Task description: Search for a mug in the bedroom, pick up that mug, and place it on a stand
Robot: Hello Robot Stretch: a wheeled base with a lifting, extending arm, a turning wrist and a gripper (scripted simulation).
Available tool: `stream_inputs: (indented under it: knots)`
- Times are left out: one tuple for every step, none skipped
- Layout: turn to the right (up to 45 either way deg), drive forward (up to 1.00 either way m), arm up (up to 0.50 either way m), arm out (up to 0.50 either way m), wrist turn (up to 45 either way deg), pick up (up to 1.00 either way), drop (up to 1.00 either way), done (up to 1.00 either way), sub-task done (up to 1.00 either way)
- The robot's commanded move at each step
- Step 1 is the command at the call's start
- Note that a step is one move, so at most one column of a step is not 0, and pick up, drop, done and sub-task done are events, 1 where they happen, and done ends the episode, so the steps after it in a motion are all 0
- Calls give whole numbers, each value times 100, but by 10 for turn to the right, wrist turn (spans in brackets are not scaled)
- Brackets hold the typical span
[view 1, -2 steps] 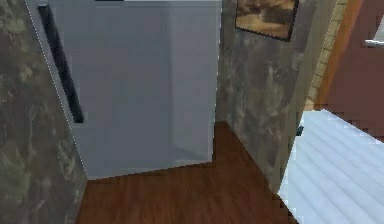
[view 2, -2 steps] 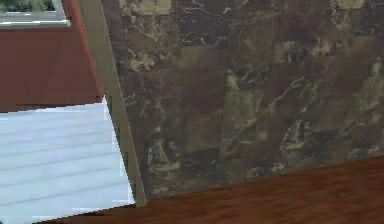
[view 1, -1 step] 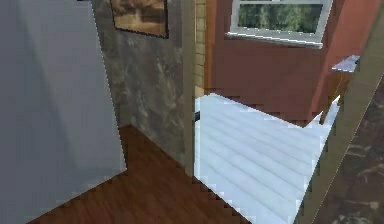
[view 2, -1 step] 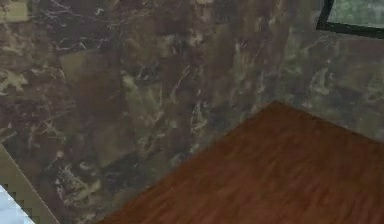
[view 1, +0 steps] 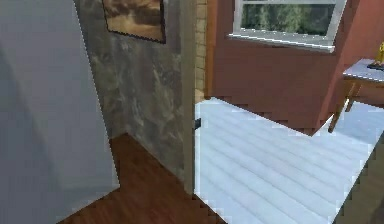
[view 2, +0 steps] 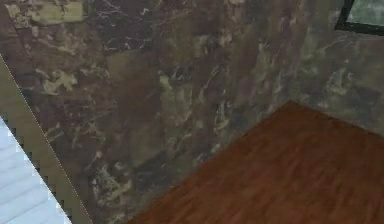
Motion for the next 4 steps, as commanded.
stream_inputs:
  knots:
    - [90, 0, 0, 0, 0, 0, 0, 0, 0]
    - [0, 75, 0, 0, 0, 0, 0, 0, 0]
    - [390, 0, 0, 0, 0, 0, 0, 0, 0]
    - [30, 0, 0, 0, 0, 0, 0, 0, 0]
